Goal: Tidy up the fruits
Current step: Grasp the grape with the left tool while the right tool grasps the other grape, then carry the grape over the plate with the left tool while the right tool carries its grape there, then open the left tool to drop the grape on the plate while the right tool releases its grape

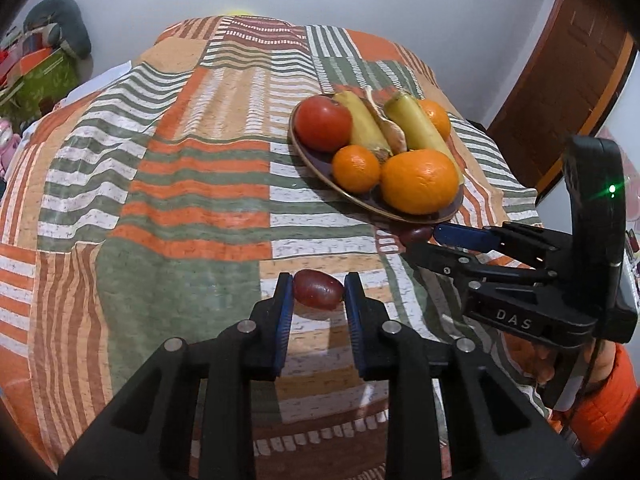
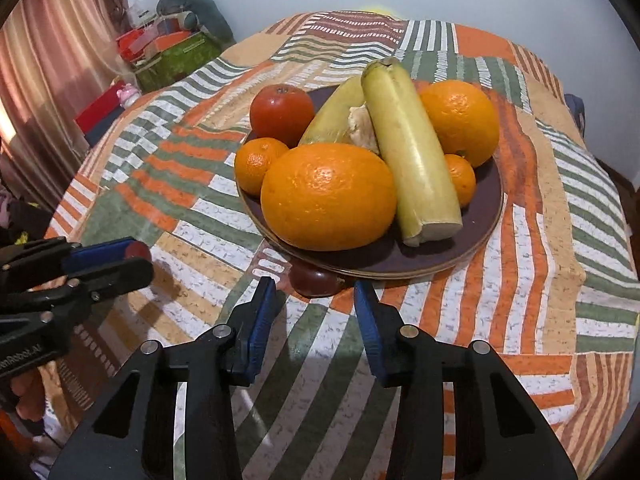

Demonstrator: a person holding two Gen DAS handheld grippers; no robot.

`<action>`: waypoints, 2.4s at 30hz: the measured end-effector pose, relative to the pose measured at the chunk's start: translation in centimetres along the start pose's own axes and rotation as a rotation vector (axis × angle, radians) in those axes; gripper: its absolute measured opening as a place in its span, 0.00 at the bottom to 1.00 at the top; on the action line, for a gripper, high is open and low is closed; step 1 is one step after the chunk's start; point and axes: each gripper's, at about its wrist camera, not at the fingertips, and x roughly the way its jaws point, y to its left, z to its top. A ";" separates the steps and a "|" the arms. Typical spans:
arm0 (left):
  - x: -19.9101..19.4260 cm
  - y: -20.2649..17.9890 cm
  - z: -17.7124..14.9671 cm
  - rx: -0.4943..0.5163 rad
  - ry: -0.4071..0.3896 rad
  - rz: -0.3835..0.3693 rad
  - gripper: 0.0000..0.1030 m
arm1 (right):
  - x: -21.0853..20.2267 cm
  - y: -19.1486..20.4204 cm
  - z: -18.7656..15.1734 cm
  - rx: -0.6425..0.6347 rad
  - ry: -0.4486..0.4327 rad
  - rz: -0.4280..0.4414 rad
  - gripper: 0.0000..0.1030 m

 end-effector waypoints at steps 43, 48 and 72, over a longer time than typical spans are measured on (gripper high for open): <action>-1.7 -6.2 8.2 0.155 -0.153 -0.041 0.25 | -8.2 -4.2 3.9 0.047 -0.258 -0.069 0.24; -0.2 -6.4 9.5 0.169 -0.148 -0.039 0.25 | -7.2 -4.4 4.6 0.044 -0.260 -0.055 0.24; 3.4 -4.4 10.7 0.122 -0.090 -0.049 0.34 | -2.9 -3.4 4.8 -0.002 -0.192 -0.006 0.42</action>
